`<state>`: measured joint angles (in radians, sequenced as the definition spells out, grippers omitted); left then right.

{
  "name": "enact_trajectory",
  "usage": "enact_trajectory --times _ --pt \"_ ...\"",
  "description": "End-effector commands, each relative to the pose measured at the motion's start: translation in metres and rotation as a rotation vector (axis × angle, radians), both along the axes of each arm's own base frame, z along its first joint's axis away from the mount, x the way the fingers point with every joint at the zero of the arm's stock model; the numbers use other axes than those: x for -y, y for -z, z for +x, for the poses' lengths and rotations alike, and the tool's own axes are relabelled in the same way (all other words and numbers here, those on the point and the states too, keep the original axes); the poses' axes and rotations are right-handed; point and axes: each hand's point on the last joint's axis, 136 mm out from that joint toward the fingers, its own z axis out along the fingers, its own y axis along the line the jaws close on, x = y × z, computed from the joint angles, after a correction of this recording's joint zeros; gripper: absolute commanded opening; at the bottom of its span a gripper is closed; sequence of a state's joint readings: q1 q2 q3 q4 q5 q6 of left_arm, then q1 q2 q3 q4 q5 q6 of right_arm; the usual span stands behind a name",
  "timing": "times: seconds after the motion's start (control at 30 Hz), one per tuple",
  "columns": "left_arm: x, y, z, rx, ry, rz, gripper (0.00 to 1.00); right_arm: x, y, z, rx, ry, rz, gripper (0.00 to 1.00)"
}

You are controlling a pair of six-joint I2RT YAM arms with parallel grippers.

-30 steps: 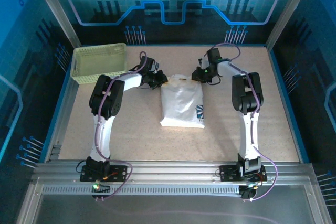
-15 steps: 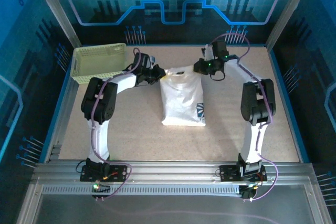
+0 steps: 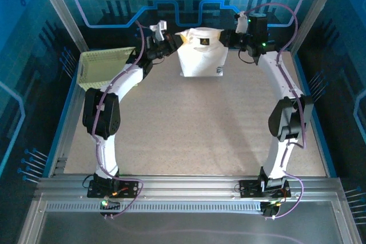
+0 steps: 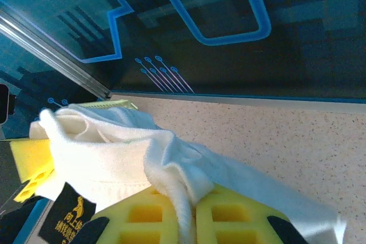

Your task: Fold the inside-out t-shirt

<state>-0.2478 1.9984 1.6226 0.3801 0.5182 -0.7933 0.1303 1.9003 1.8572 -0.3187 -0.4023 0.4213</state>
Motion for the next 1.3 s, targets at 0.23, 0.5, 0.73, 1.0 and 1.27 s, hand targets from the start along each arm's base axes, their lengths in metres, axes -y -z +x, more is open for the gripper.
enact_trajectory --times 0.23,0.5,0.73,1.0,1.27 --pt "0.014 0.046 -0.117 0.127 0.197 -0.067 0.0 -0.017 0.068 -0.1 0.005 -0.069 -0.009 0.0" --pt "0.043 0.093 -0.215 0.014 0.299 -0.049 0.0 0.0 0.13 -0.205 -0.144 -0.021 -0.041 0.0" --pt "0.051 0.13 -0.28 -0.072 0.315 -0.001 0.0 0.017 0.153 -0.261 -0.22 0.023 -0.04 0.0" --pt "0.038 0.161 -0.259 -0.194 0.159 0.103 0.0 0.029 0.158 -0.251 -0.27 0.099 -0.083 0.0" --pt "0.021 0.181 -0.191 -0.348 -0.008 0.13 0.0 0.02 0.165 -0.184 -0.357 0.102 -0.138 0.0"
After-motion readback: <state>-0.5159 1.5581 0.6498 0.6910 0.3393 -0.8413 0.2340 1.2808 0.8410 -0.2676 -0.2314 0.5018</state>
